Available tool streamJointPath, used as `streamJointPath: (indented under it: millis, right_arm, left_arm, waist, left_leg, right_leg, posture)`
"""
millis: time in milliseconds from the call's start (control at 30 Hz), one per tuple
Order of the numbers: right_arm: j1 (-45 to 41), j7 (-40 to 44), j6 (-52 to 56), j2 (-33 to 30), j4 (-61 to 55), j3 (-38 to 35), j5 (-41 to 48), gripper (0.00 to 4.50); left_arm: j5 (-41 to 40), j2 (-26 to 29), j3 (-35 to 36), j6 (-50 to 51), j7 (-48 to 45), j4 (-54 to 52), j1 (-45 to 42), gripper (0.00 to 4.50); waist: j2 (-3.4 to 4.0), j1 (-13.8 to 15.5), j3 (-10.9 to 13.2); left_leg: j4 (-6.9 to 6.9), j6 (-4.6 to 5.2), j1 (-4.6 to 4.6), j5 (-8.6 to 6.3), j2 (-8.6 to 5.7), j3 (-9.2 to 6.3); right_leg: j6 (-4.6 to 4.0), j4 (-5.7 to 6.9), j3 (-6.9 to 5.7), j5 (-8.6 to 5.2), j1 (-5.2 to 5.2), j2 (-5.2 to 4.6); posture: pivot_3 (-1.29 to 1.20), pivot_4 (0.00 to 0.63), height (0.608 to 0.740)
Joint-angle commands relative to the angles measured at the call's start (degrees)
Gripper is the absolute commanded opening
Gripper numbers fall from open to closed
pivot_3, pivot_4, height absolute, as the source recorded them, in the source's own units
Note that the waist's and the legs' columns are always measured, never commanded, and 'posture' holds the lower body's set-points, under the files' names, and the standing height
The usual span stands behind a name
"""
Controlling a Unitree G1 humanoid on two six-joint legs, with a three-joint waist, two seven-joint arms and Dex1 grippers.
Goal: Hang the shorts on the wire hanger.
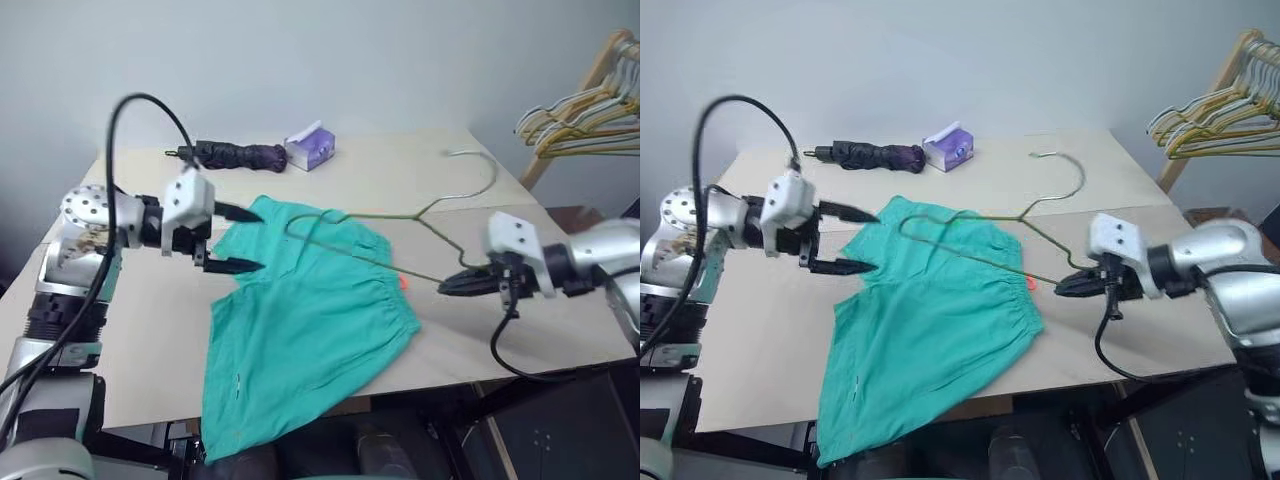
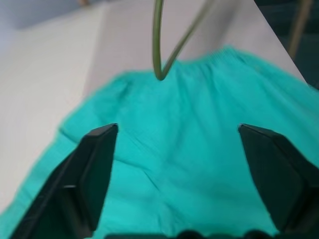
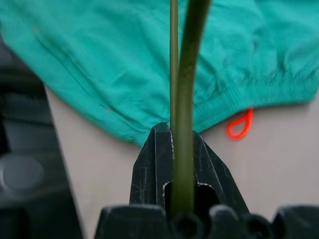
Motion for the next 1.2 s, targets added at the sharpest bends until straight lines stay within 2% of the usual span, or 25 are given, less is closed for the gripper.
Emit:
streamJointPath:
  millis: [33, 133, 267, 433, 933, 1100, 1200]
  right_arm:
    - [5.26, 0.4, 7.95, -1.57, -1.43, -6.78, 6.64, 0.0]
    - [7.99, -2.47, 16.85, -1.69, 4.18, -7.69, 8.71, 0.0]
    - [8.11, -3.37, 22.66, -2.22, 11.57, -4.98, 8.78, 0.0]
    - [7.72, -1.57, 27.48, -3.8, 13.87, -2.15, 10.2, 0.0]
    - [9.74, -5.68, 28.42, -0.1, 21.94, -4.95, 11.06, 0.0]
    - [9.71, -4.79, 28.57, -0.23, 20.88, -3.43, 11.16, 0.0]
    - [9.0, -1.62, 29.75, -1.98, 18.76, 0.29, 11.57, 0.0]
  left_arm:
    - [-5.96, 0.94, 2.51, 6.45, 1.2, -6.56, 2.54, 4.46]
    - [-10.59, 4.69, 1.85, 13.37, -2.56, -12.26, 5.83, 4.46]
    - [-12.18, 6.02, 1.59, 14.84, -3.53, -14.48, 7.47, 4.46]
    - [-13.84, 6.76, 1.68, 16.72, -4.74, -15.2, 7.42, 4.46]
    - [-15.42, 6.32, 2.07, 16.56, -5.13, -15.62, 7.59, 4.46]
    - [-15.26, 6.13, 1.56, 16.0, -5.22, -15.87, 7.9, 4.46]
    - [-14.51, 6.56, 0.89, 15.69, -5.77, -15.62, 7.88, 4.46]
  waist:
    - [0.0, 0.33, 0.0]
    - [-0.01, 0.05, 0.0]
    - [0.01, 0.43, -0.01]
    - [0.01, 0.6, -0.02]
    - [-0.02, 1.18, 0.01]
    - [-0.02, 1.17, 0.01]
    - [-0.02, 1.15, 0.01]
  left_leg:
    - [0.05, 0.0, -0.01, -0.01, 0.0, 0.01]
    - [0.11, 0.0, 0.01, -0.02, 0.02, 0.07]
    - [0.11, -0.01, 0.09, -0.02, 0.01, 0.09]
    - [0.11, 0.06, 0.01, -0.08, 0.02, 0.11]
    - [0.13, 0.07, 0.0, -0.1, 0.02, 0.13]
    - [0.13, 0.07, 0.0, -0.1, 0.02, 0.12]
    - [0.13, 0.07, 0.0, -0.1, 0.02, 0.13]
  right_leg:
    - [0.0, 0.02, 0.01, 0.0, 0.0, 0.02]
    - [0.0, 0.02, 0.07, 0.02, 0.0, 0.04]
    - [-0.02, -0.02, 0.06, 0.01, 0.07, 0.04]
    - [-0.03, -0.04, 0.07, -0.01, -0.01, 0.06]
    - [-0.02, -0.14, 0.07, -0.01, 0.03, 0.07]
    - [-0.02, -0.14, 0.07, -0.02, 0.03, 0.07]
    - [-0.02, -0.15, 0.07, -0.02, 0.03, 0.07]
  posture:
    - [-0.06, 0.011, 0.74]
    - [-0.06, 0.013, 0.74]
    - [-0.05, 0.015, 0.74]
    - [-0.06, 0.022, 0.74]
    - [-0.06, 0.038, 0.74]
    - [-0.07, 0.042, 0.74]
    - [-0.07, 0.041, 0.74]
